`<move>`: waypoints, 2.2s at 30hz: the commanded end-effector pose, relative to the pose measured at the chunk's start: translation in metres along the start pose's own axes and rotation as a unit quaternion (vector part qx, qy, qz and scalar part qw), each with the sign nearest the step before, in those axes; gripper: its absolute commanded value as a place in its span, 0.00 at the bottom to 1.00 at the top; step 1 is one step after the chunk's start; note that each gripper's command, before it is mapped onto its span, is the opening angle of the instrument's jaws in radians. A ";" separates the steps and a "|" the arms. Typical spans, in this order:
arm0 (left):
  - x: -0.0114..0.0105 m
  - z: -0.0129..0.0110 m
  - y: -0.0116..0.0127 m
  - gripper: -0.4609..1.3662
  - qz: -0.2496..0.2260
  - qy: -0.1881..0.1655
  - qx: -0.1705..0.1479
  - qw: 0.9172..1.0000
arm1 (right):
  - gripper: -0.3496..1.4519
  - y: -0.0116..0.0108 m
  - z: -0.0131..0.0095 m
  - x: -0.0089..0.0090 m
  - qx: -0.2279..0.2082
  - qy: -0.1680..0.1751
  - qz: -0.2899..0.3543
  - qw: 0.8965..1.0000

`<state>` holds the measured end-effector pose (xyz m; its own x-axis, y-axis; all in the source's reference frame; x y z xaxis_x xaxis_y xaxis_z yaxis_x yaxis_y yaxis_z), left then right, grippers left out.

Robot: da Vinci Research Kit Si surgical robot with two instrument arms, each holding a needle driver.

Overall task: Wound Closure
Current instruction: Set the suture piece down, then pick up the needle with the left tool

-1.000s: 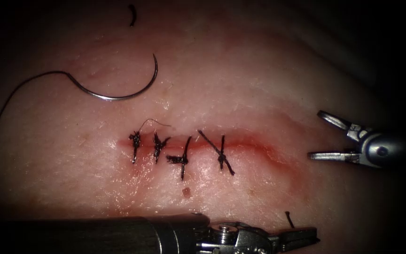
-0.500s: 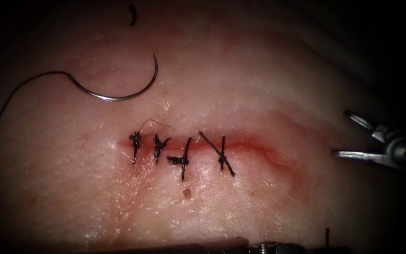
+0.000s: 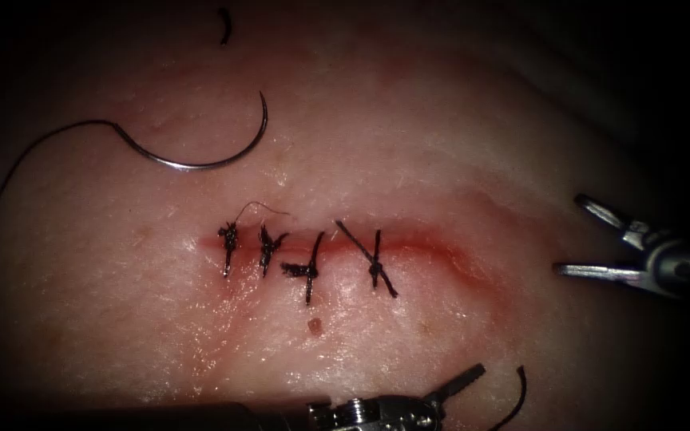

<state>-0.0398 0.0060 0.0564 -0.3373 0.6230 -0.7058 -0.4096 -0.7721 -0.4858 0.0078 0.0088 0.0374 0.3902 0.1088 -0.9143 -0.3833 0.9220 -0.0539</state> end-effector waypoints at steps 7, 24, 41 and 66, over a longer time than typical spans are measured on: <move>-0.0013 -0.0035 0.0001 0.75 0.023 -0.060 -0.002 0.998 | 0.92 -0.0003 0.0003 0.0002 0.009 0.004 0.000 1.000; 0.0036 -0.0110 -0.0036 0.84 -0.032 -0.036 0.011 0.999 | 0.92 -0.0010 0.0006 0.0005 0.019 0.004 0.007 1.000; 0.0098 -0.0135 -0.0075 0.80 -0.034 -0.028 0.067 0.997 | 0.92 -0.0016 0.0011 0.0004 0.020 0.000 0.014 1.000; 0.0105 -0.0116 -0.0208 0.61 -0.024 -0.196 0.246 0.949 | 0.92 -0.0020 0.0012 0.0005 0.023 -0.003 0.016 1.000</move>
<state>-0.0248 0.0274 0.0536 -0.5597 0.7288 -0.3945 -0.7478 -0.6493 -0.1386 0.0098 0.0074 0.0375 0.3830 0.1405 -0.9130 -0.3641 0.9313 -0.0095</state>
